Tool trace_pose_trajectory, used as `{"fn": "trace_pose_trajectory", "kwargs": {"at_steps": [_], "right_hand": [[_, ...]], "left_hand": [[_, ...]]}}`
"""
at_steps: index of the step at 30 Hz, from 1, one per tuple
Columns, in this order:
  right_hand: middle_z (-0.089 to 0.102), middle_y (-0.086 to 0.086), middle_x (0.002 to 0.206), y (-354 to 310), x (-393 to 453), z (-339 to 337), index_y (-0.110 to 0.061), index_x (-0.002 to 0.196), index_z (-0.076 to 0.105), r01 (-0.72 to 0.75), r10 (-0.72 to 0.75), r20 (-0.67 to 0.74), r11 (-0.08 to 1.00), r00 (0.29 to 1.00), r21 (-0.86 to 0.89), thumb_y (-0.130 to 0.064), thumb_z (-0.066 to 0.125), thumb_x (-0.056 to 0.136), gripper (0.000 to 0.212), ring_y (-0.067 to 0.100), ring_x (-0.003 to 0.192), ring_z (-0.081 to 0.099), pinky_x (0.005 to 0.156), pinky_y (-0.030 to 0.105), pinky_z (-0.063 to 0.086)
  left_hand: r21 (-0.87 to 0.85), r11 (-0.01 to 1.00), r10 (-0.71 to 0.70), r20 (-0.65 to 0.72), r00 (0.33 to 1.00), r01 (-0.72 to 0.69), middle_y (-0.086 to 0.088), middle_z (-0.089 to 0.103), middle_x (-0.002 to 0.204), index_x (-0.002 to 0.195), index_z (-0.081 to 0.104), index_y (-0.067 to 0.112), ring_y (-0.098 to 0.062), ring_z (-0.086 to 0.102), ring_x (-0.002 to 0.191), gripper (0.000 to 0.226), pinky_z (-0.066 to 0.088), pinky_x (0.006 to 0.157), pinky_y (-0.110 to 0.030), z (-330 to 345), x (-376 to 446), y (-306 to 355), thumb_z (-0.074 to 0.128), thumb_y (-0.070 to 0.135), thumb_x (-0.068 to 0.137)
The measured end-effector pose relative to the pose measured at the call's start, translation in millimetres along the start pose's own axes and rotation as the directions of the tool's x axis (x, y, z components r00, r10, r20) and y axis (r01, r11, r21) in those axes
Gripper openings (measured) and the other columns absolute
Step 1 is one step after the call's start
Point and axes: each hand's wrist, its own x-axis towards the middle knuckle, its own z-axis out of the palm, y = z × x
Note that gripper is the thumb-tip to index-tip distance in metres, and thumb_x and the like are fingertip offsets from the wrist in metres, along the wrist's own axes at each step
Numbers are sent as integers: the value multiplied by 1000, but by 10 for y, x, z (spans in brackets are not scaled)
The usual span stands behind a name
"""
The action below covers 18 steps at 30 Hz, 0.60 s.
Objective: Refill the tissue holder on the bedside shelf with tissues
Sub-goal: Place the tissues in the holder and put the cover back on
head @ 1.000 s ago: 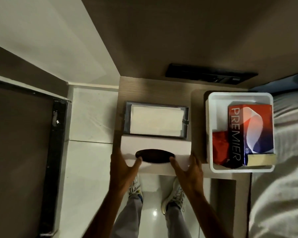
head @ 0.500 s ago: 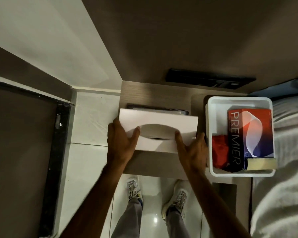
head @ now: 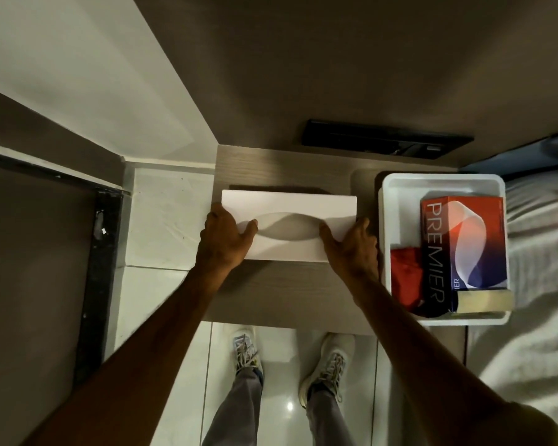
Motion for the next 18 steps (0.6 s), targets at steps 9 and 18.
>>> {"fn": "trace_pose_trajectory", "kwargs": {"at_steps": [9,18], "right_hand": [[52,21,141,-2,23,17,-12,145,38,-52,48,31,992,998,118,-67,66,86,86,43,130,51,107,55,48],[51,16,144,-9,-99,88,-8,136,49,-1,5,-103,999,995,33,-69,65,84,82,39,134,49,101,51,47]], "left_hand": [[113,994,-11,17,1000,9,-26,46,151,152,27,0,-47,57,132,83,53,104,-52,18,71,41,58,54,98],[86,995,-44,1,999,44,-23,38,153,158,21,5,-45,52,136,93,53,103,-57,77,83,8,58,62,94]]}}
